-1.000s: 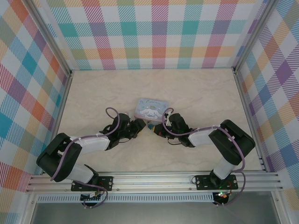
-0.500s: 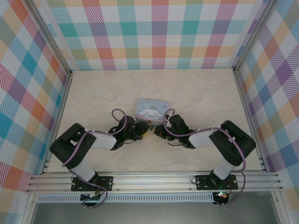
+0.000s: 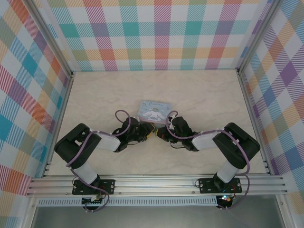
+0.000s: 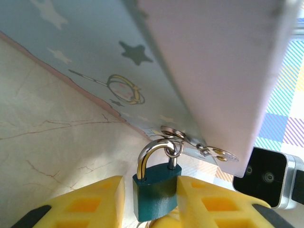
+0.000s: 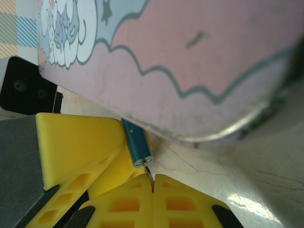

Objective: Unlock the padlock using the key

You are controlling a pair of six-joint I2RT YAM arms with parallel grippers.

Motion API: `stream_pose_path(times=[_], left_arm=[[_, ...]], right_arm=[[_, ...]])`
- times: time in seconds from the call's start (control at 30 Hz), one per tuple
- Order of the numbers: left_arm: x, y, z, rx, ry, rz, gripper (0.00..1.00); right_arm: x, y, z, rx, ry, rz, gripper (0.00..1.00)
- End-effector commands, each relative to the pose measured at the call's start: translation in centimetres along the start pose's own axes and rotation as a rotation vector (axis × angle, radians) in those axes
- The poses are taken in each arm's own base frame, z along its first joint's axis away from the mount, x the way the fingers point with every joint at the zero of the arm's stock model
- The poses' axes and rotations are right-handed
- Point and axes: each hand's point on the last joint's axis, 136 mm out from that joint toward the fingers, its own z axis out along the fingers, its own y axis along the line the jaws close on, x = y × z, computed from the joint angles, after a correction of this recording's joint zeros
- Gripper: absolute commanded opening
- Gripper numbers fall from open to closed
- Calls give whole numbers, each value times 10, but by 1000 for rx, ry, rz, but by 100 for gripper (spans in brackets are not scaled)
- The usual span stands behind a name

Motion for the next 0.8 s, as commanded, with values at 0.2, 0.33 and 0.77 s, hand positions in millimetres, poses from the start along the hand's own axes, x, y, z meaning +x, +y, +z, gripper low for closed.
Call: stream_pose_path(times=[0.2,0.33,0.77], left_arm=[[7,-25,9,77,20,-5,32],[7,-22,11,73,23,-18,29],[7,-25,8,80,12,-23,17]], right_arm=[[3,4,-1,-16,10,19,0],[2,6,0,-19,11,32,0],[1,6,-3,-16,0,60,3]])
